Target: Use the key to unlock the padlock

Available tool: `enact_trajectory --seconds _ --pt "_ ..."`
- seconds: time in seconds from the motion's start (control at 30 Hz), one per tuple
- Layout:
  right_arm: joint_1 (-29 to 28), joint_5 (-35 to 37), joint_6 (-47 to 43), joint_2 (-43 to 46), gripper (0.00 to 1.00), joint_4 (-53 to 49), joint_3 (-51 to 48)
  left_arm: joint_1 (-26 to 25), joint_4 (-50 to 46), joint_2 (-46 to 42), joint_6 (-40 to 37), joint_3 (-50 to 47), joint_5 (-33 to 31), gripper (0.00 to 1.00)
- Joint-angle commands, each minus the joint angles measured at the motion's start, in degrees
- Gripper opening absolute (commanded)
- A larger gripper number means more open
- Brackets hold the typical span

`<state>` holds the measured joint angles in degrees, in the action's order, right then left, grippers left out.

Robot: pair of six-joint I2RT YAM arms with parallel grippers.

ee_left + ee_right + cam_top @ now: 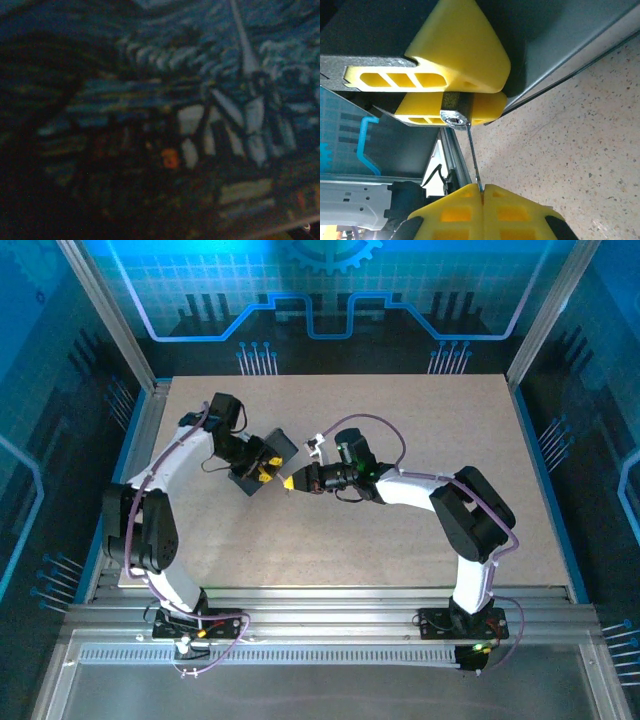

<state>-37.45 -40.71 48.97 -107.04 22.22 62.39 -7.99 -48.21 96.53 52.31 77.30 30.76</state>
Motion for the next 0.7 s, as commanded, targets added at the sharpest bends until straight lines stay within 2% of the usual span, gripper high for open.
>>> enact_trajectory --seconds 0.0,0.67 --pt "-0.52 1.55 -1.27 2.08 0.00 0.62 0.40 -0.56 -2.74 0.55 -2.11 3.04 1.19 0.00" --pt "-0.69 1.10 -0.57 1.05 0.00 1.58 1.57 -0.81 -3.65 0.92 -1.84 3.73 0.34 0.00"
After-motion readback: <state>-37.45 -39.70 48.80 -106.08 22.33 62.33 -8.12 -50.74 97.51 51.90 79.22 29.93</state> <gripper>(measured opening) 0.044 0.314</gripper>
